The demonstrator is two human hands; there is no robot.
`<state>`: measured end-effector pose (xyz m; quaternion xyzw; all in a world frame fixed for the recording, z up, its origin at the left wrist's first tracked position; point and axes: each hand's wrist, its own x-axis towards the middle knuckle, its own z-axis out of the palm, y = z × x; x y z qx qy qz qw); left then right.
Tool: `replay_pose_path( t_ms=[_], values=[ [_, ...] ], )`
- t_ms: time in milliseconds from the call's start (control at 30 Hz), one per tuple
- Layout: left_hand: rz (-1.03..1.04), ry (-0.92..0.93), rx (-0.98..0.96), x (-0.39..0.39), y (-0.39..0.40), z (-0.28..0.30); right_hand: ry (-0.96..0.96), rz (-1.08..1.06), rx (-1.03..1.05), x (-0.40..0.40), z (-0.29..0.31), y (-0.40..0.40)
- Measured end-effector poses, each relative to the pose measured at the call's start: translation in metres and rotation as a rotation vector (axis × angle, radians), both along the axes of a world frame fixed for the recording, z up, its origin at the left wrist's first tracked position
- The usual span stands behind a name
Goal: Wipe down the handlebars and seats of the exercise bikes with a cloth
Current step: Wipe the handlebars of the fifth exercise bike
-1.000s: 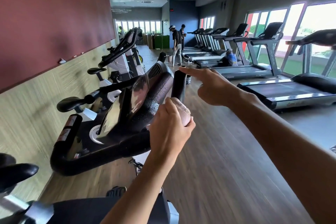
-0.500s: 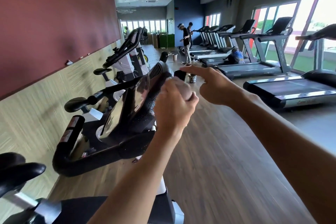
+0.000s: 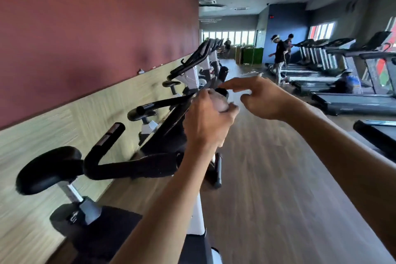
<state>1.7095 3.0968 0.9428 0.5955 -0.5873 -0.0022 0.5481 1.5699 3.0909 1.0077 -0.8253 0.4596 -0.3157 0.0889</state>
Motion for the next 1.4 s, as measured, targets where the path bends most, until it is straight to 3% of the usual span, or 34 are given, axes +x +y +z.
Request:
replay_pose_path(
  t_ms=[133,267,433,733,867,1000,1300,1400],
  values=[
    [-0.071,0.276,-0.023,-0.003,0.000,-0.009,0.025,0.189,0.065,-0.013,-0.003,-0.023],
    [-0.207,0.428,0.028,0.001,0.007,-0.019,-0.119,0.382,0.143,-0.014,-0.018,-0.050],
    [-0.297,0.403,0.191,0.014,0.031,-0.031,-0.256,0.549,0.091,-0.017,-0.039,-0.074],
    [-0.210,0.339,0.063,0.010,0.023,-0.042,-0.474,0.723,-0.128,-0.009,-0.075,-0.092],
    [-0.278,0.397,-0.136,0.005,0.019,-0.047,-0.405,0.815,-0.314,-0.006,-0.080,-0.120],
    [-0.164,0.073,-0.287,-0.002,0.013,-0.067,-0.397,0.889,-0.534,0.003,-0.087,-0.148],
    [0.499,-0.563,-0.479,-0.014,0.010,-0.100,-0.603,0.956,-0.675,0.024,-0.105,-0.158],
    [0.822,-0.735,-0.532,-0.008,0.009,-0.112,-0.603,0.983,-0.679,0.023,-0.108,-0.163]
  ],
)
